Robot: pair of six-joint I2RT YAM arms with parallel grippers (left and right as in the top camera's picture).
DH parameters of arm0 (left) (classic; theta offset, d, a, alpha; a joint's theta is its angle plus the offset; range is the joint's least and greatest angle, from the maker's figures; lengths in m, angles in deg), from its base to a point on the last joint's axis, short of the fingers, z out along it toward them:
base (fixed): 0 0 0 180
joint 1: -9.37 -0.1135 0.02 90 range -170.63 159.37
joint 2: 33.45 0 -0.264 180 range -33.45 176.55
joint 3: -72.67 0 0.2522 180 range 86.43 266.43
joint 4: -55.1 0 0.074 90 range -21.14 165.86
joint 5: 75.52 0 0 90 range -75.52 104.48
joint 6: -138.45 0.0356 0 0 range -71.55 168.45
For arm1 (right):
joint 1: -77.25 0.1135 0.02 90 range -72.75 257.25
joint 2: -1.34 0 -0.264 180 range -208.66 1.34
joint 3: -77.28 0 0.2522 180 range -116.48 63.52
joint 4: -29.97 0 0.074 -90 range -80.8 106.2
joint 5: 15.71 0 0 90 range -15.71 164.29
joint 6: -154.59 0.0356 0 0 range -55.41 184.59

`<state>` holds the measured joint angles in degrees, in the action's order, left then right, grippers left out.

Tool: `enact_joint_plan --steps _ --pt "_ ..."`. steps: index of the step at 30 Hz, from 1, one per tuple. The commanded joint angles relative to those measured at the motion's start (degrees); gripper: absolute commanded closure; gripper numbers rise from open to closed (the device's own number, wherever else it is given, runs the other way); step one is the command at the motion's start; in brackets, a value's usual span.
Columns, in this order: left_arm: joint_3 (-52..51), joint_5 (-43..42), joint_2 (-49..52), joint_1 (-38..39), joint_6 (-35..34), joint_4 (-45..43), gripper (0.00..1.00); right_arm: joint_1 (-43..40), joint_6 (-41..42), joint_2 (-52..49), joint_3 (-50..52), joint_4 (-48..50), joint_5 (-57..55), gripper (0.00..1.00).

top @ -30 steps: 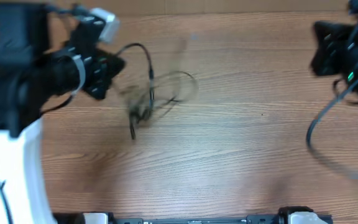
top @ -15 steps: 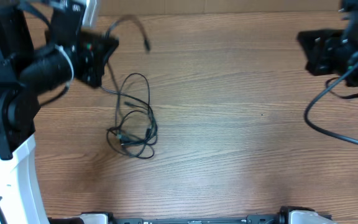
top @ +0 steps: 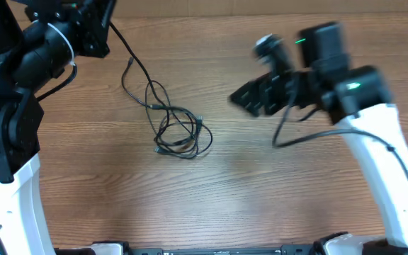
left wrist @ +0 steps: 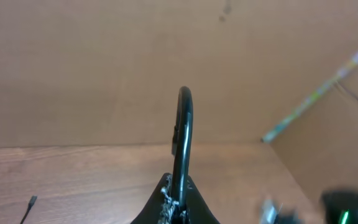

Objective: Untangle cables

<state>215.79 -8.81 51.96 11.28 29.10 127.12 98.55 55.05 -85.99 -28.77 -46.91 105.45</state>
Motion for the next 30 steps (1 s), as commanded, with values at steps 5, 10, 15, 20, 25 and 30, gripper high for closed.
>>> enact_joint_plan --steps 5,10,15,20,25,30 --pt "0.66 6.97 -0.39 0.37 -6.47 -1.55 0.96 10.03 -14.99 -2.01 7.63 3.93 -0.68 0.29" --pt "0.66 5.38 -0.37 0.37 -6.45 -1.09 0.96 14.08 -15.32 -3.43 15.17 16.61 -5.55 0.27" --pt "0.63 4.72 -0.39 0.37 -6.43 0.31 0.96 17.07 -17.33 -6.69 21.99 32.5 -8.98 0.25" --pt "0.66 1.11 -0.39 0.37 -6.4 0.72 0.96 17.31 -16.96 -12.2 22.43 42.1 -9.92 0.21" --pt "0.66 0.76 -0.39 0.37 -6.4 0.9 0.96 17.7 -11.15 -17.97 22.43 47.71 -8.0 0.88" --pt "0.66 5.03 -0.39 0.35 -3.28 3.87 0.96 17.44 -3.41 -18.82 22.14 44.78 -8.2 0.96"
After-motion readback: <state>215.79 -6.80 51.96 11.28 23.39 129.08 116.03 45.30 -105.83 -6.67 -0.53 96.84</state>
